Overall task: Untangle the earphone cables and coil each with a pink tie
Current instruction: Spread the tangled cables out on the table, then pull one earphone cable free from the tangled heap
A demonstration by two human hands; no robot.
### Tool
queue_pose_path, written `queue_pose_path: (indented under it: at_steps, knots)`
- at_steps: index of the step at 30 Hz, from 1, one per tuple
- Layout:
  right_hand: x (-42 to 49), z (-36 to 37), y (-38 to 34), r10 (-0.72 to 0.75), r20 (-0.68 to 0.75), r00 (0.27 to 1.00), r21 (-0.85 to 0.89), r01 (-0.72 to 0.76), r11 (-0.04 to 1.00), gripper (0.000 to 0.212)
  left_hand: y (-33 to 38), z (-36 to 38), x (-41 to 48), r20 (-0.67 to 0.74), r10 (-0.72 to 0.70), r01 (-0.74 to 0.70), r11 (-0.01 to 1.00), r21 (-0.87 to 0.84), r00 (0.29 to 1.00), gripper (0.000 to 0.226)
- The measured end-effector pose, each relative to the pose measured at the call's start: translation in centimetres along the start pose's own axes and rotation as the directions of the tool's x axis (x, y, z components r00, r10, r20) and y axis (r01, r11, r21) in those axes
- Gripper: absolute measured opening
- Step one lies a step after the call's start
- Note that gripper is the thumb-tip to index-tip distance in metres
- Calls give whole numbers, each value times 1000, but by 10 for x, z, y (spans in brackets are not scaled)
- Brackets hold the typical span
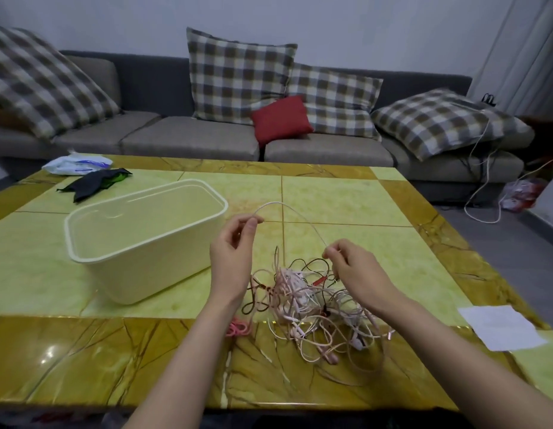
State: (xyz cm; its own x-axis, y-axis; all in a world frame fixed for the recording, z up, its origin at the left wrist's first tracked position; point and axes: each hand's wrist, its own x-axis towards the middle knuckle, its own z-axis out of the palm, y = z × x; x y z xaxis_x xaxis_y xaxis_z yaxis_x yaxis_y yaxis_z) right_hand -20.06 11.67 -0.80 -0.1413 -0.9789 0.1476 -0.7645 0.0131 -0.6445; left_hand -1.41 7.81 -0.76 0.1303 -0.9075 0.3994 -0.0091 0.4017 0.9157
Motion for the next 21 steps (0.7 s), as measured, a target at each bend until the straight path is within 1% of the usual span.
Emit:
queue_pose_path:
  at_steps: [2,3,5,6,7,9,10,14,16,18,20,21]
  knots:
    - [-2,1,10,19,51,999,-45,-17,999,27,-2,-6,2,-32,18,-16,997,78,999,16]
    - [-3,-1,14,31,50,998,-55,-29,998,29,-5,-9,4,-26,19,-15,987,158,999,16]
    - [-3,-8,18,60,-2,998,-40,-60,997,31,-11,-14,5,44,-31,14,932,362,999,14]
    - [-3,-13,19,63,-45,997,-23,-64,998,31,-14,-13,3,101,-85,34,905,425,991,15]
    - [-2,-18,17,52,-91,995,-10,-53,999,31,-14,-9,0,164,-145,57,893,446,976,18]
    - [-2,-25,7,0,-149,989,15,2,1000,29,-11,4,-11,284,-232,100,906,411,931,22]
    - [-2,-25,-1,-32,-148,989,29,37,999,28,-9,12,-16,329,-260,123,915,384,908,24]
    - [-9,-13,-30,-138,-52,989,25,140,990,26,-4,35,-31,474,-342,244,935,257,811,27]
    - [-11,-9,-40,-133,-54,990,107,139,985,20,-2,39,-37,552,-347,286,938,197,758,22]
    - [-10,-11,-47,-114,-51,992,188,122,974,15,-1,42,-41,613,-354,309,933,182,706,17]
    - [-6,-13,-52,-108,-36,993,185,113,976,14,0,42,-46,653,-355,323,930,174,669,14]
    - [-4,-13,-52,-103,-24,994,178,106,978,13,0,41,-48,660,-350,332,930,158,665,11]
